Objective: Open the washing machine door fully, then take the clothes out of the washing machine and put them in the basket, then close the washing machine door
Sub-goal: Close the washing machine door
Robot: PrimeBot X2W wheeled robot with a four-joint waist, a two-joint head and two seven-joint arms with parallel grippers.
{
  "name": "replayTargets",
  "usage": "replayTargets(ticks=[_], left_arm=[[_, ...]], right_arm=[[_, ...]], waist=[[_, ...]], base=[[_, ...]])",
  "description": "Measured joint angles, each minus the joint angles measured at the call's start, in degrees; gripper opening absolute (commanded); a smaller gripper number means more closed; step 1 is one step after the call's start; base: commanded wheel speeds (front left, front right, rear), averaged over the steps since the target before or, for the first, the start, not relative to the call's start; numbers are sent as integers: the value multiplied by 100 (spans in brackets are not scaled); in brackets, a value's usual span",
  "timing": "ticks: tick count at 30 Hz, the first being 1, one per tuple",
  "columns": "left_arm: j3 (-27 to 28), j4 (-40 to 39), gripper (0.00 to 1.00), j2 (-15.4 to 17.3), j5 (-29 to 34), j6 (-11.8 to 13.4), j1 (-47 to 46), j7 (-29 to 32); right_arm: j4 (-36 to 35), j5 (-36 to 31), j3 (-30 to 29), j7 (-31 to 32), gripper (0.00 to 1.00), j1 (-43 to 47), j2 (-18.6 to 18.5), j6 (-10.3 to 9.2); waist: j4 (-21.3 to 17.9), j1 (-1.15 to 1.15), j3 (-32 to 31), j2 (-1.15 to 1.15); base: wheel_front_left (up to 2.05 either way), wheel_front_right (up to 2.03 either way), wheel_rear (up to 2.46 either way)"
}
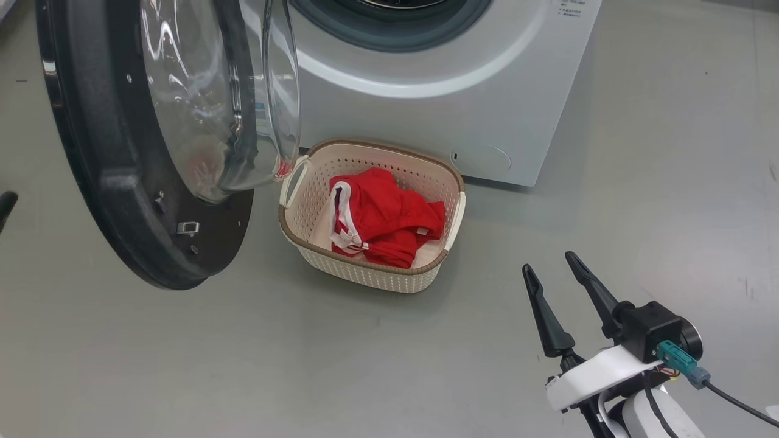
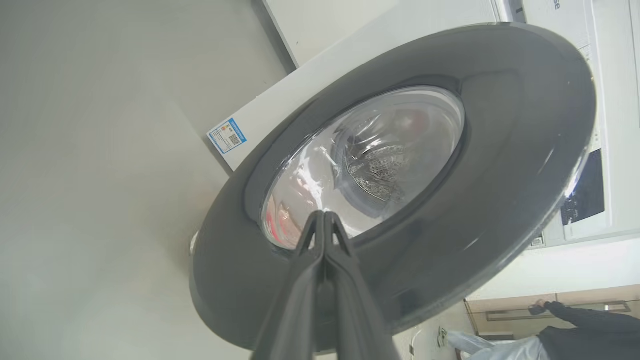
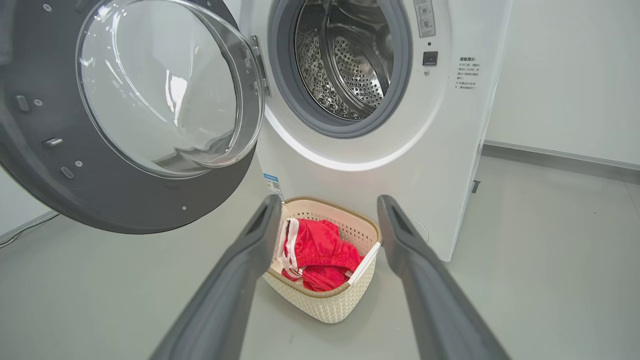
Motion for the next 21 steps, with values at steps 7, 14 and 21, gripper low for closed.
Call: replayTargets(ticks=[7,14,21], left_arm=[[-787,-1123,0,162,780,0,887,-846],[-1716,-1867,0,444,1578,-1,1835,-1915],[-2373,-2292,0,831,2540,-18,2556,-3278]], right_arm=[[-78,0,-24,0,100,7,3,-2],[-91,0,-15,0,100,139,0,-2],[-132,-2,31,0,100,138,9,-4]], waist=[[98,0,-69,0],[239,0,-128,0],[298,0,-123,0]], base=[[0,0,0],[0,0,0],[0,0,0]])
